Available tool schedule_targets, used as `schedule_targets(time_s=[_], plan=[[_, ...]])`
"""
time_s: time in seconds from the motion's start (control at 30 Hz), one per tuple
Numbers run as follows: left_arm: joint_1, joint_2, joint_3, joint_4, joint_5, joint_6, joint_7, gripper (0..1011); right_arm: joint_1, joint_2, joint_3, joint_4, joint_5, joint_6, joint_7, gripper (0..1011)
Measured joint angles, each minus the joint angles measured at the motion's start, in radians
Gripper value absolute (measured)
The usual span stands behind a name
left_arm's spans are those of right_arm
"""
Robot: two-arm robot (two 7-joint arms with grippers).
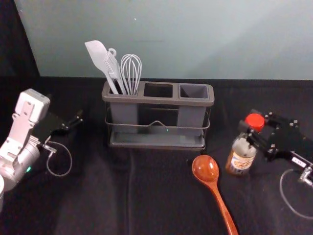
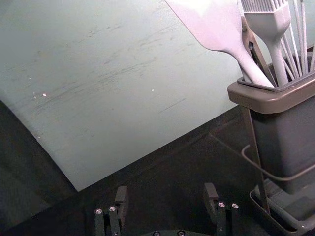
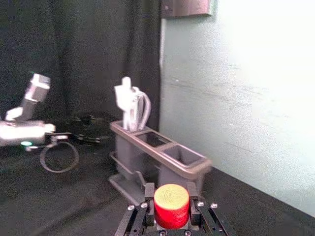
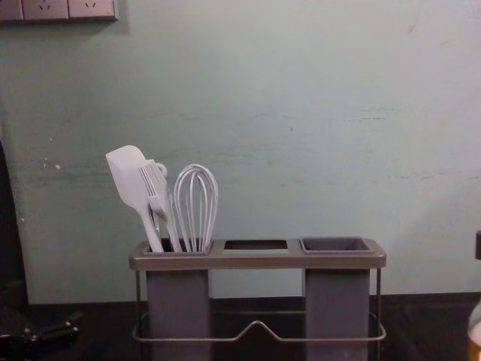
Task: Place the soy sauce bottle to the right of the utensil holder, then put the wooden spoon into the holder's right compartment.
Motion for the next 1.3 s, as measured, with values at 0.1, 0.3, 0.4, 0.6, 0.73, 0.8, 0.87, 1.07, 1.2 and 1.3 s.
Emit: schedule_targets(time_s=[0.1, 0.3, 0.4, 0.6, 0.73, 0.8, 0.87, 1.07, 1.2, 1.3], plan=[[0.0, 0.0, 0.0, 0.0, 0.0, 0.0, 0.0, 1005, 0.028, -0.012, 0.002, 0.035, -0.011, 0.002, 0.001, 380], [0.0, 0.0, 0.0, 0.0, 0.0, 0.0, 0.0, 1005, 0.11, -0.056, -0.016, 0.123, -0.031, 0.015, 0.014, 380], [0.0, 0.0, 0.0, 0.0, 0.0, 0.0, 0.0, 1005, 0.154, -0.082, -0.03, 0.167, -0.039, 0.024, 0.02, 380], [0.0, 0.0, 0.0, 0.0, 0.0, 0.0, 0.0, 1005, 0.226, -0.129, -0.054, 0.246, -0.043, 0.036, 0.031, 380], [0.0, 0.0, 0.0, 0.0, 0.0, 0.0, 0.0, 1005, 0.262, -0.149, -0.069, 0.282, -0.051, 0.043, 0.036, 380], [0.0, 0.0, 0.0, 0.0, 0.0, 0.0, 0.0, 1005, 0.275, -0.156, -0.075, 0.295, -0.055, 0.045, 0.037, 380], [0.0, 0.0, 0.0, 0.0, 0.0, 0.0, 0.0, 1005, 0.293, -0.166, -0.084, 0.313, -0.061, 0.047, 0.038, 380], [0.0, 0.0, 0.0, 0.0, 0.0, 0.0, 0.0, 1005, 0.333, -0.188, -0.104, 0.357, -0.076, 0.044, 0.046, 380], [0.0, 0.0, 0.0, 0.0, 0.0, 0.0, 0.0, 1005, 0.353, -0.2, -0.115, 0.381, -0.086, 0.037, 0.051, 380], [0.0, 0.0, 0.0, 0.0, 0.0, 0.0, 0.0, 1005, 0.371, -0.212, -0.124, 0.402, -0.093, 0.031, 0.055, 380]])
